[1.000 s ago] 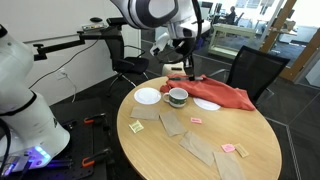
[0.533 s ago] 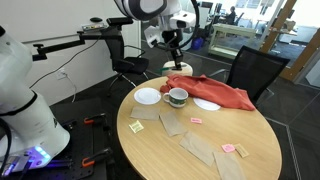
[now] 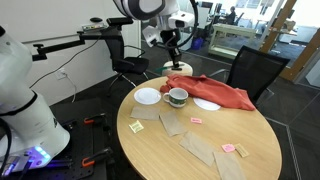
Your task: Put the marker in the mug
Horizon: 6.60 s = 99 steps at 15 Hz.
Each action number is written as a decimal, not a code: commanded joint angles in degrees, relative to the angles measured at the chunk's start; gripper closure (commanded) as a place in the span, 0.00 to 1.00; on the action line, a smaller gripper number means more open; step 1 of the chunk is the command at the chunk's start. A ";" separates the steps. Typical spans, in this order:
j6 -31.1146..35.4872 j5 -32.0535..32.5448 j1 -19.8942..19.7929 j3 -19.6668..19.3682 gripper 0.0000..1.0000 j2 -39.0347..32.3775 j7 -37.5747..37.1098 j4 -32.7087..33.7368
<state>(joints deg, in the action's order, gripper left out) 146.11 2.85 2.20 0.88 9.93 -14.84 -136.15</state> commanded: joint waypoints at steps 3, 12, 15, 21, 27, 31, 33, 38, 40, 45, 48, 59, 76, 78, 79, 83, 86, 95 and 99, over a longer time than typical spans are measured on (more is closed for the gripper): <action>12.54 -13.62 3.25 -0.68 0.97 -5.29 16.30 0.74; 9.51 -49.93 11.94 -1.17 0.97 -9.26 58.51 9.33; 4.23 -58.04 10.56 -2.67 0.97 -9.89 71.89 10.28; -2.89 -64.13 4.67 -2.93 0.97 -12.08 89.68 9.39; -3.42 -63.79 2.02 -1.12 0.87 -13.19 92.27 8.95; -1.76 -67.95 1.97 -0.54 0.97 -14.31 96.81 9.82; -3.45 -74.77 1.29 -0.06 0.97 -15.01 104.74 10.52; -6.54 -87.77 0.60 0.01 0.97 -18.28 123.66 11.44; -8.48 -87.98 0.43 -0.20 0.97 -20.14 127.78 11.88; -12.48 -87.23 -0.28 -0.49 0.97 -24.61 133.32 13.69; -14.16 -88.70 -1.12 -0.57 0.97 -26.63 136.05 15.07; -16.48 -92.24 -2.71 -0.95 0.97 -30.68 143.74 17.23; -26.03 -97.26 -5.31 -2.85 0.97 -42.75 154.79 25.11; -25.53 -97.32 -5.21 -2.92 0.97 -43.43 154.76 25.51; -25.21 -97.43 -5.18 -2.98 0.97 -43.69 154.66 25.61; -24.58 -97.16 -5.21 -3.53 0.97 -44.18 154.36 25.34; -24.46 -97.29 -5.28 -3.94 0.62 -44.20 154.24 24.96; -24.75 -97.71 -5.61 -4.13 0.02 -43.78 154.27 24.62; -24.80 -97.91 -5.69 -4.12 0.00 -43.56 154.31 24.58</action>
<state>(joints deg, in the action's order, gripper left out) 121.92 -93.72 -3.35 -2.98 -34.35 139.09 -111.58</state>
